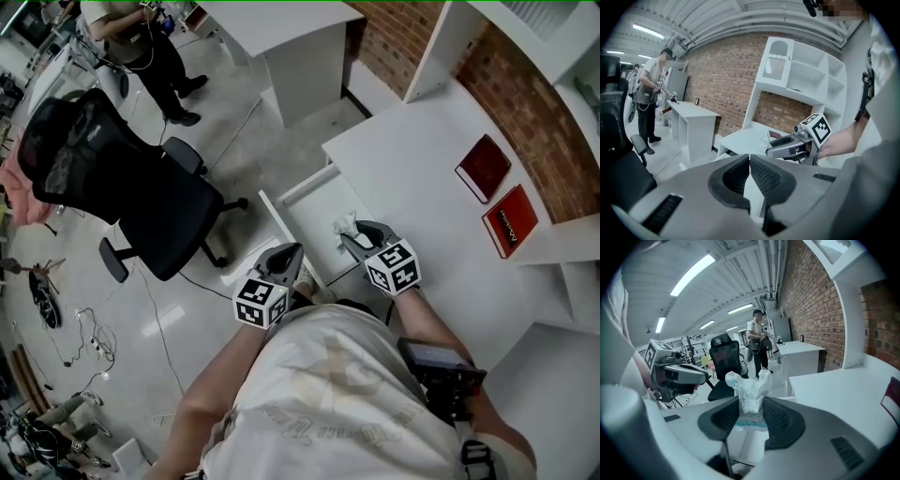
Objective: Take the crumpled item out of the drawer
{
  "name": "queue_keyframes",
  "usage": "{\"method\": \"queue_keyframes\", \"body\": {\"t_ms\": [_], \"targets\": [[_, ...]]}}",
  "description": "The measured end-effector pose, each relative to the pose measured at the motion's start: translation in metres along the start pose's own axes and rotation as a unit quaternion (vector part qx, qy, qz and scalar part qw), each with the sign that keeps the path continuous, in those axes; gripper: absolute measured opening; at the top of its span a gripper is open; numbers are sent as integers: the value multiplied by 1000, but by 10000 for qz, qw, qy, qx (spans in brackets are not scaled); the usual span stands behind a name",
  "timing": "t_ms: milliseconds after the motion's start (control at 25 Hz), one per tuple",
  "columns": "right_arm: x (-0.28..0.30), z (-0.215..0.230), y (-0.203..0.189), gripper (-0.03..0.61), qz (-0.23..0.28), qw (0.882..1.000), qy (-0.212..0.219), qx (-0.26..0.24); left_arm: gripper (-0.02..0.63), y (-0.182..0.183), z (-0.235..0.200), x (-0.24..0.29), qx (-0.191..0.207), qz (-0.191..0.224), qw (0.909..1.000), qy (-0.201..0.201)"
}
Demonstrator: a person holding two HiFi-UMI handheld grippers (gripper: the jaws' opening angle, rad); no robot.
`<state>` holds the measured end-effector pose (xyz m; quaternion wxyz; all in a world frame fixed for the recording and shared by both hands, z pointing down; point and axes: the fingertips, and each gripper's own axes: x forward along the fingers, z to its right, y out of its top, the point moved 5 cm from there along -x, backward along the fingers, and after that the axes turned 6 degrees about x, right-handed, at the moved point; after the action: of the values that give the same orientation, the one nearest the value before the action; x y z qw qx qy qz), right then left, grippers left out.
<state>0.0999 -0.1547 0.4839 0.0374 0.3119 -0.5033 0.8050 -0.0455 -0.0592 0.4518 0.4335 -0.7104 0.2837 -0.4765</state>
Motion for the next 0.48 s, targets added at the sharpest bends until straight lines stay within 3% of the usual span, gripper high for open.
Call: {"method": "queue_keyframes", "body": {"t_ms": [480], "targets": [[-20,-2,22,167,421,9990,91,-97,28,14,-2,6,79,107,9999,14]]}}
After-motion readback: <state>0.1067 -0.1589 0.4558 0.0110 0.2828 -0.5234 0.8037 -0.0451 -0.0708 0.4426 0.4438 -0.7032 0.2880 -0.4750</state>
